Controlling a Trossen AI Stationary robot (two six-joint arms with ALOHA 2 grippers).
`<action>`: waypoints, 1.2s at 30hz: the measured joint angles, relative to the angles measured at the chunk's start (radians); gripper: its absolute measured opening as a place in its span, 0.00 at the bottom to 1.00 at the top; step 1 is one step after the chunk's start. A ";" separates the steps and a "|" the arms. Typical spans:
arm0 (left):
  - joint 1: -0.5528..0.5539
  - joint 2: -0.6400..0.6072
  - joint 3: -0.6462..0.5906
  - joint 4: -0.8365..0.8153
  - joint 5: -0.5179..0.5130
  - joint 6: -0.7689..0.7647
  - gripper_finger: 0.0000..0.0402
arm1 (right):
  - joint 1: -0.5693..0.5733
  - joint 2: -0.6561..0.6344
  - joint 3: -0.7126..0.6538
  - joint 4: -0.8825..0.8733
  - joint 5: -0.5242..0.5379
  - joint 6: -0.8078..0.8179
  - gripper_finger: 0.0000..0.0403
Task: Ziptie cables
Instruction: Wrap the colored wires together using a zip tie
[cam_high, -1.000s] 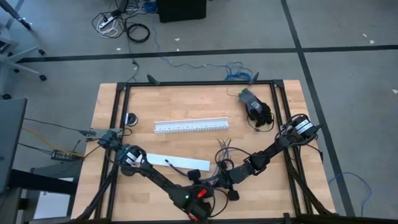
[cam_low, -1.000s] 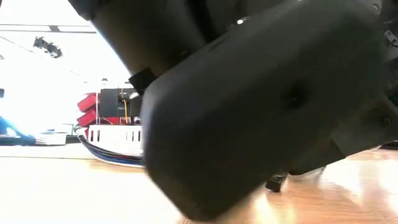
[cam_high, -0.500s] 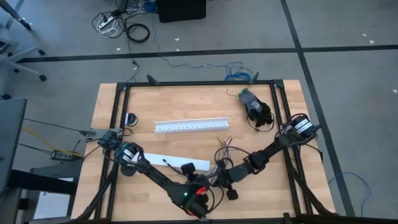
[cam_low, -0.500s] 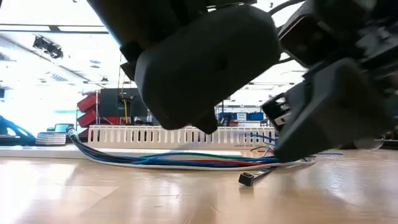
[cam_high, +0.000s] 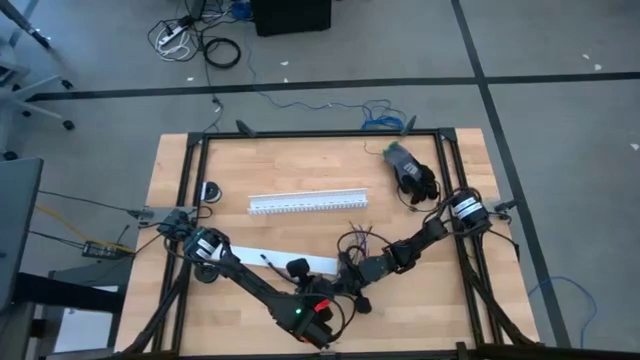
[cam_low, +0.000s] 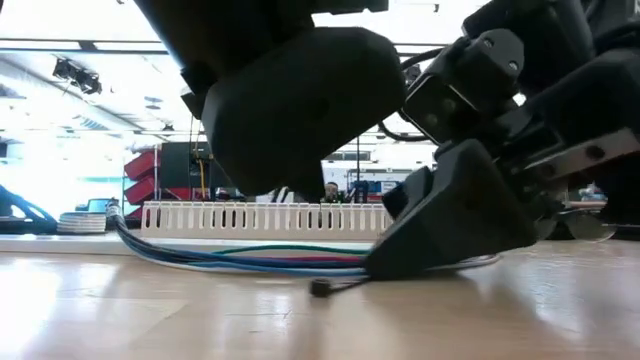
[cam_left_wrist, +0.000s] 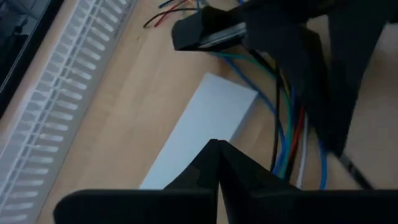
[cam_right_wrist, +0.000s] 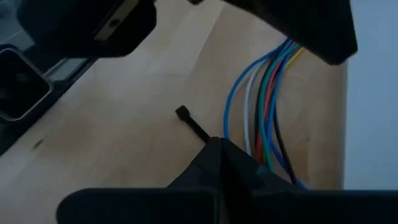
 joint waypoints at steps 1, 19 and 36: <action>-0.003 -0.004 0.000 -0.021 0.000 -0.019 0.00 | -0.003 0.000 0.000 -0.003 0.002 -0.001 0.00; -0.092 -0.105 0.002 -0.191 -0.098 -0.251 0.00 | -0.121 -0.127 -0.012 -0.103 0.000 -0.060 0.00; -0.184 -0.115 0.002 -0.085 -0.092 -0.547 0.00 | -0.043 -0.854 -0.009 -0.935 0.064 -0.068 0.00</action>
